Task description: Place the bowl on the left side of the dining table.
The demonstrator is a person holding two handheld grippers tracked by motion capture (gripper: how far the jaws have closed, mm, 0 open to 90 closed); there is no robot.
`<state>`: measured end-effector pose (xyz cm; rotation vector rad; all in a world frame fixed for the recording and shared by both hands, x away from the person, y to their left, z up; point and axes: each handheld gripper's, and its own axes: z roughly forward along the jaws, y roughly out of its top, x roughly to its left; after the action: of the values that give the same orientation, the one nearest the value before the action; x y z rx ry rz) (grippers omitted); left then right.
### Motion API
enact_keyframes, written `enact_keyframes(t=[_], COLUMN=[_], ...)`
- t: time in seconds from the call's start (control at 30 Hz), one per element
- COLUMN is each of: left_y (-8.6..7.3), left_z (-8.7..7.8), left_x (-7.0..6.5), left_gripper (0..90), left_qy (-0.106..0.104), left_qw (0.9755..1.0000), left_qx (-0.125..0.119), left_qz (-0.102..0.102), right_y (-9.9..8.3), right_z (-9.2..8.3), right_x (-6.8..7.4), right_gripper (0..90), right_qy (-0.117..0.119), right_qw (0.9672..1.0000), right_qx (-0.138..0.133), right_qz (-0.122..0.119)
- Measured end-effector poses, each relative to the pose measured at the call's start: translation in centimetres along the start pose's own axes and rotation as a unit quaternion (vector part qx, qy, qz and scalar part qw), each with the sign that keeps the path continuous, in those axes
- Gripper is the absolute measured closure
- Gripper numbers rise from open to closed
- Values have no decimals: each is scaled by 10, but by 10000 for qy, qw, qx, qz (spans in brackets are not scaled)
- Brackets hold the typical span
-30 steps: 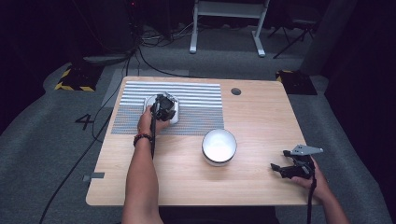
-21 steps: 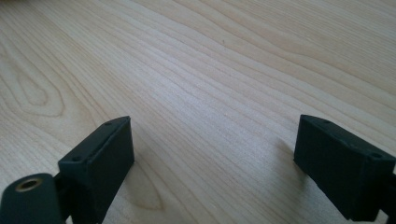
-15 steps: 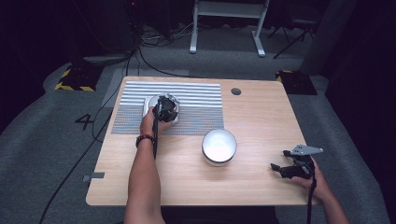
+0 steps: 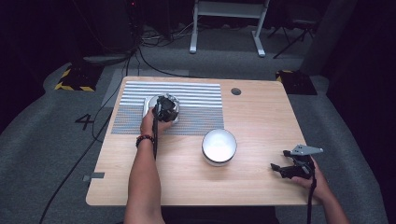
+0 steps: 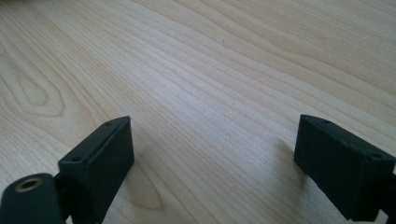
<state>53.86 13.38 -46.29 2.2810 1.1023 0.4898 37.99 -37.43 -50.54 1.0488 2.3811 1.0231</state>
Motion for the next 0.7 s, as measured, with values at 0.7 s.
enact_keyframes(t=[0.7], left_y=[4], left_z=[-4], left_x=[-2], left_gripper=[822], left_qy=[210], left_qw=[9993], left_qx=[199], left_qz=[229], right_y=[0], right_z=[0], right_x=[0], right_gripper=[121], right_qy=[0], right_qw=[10000], right_qx=[2], right_qz=[4])
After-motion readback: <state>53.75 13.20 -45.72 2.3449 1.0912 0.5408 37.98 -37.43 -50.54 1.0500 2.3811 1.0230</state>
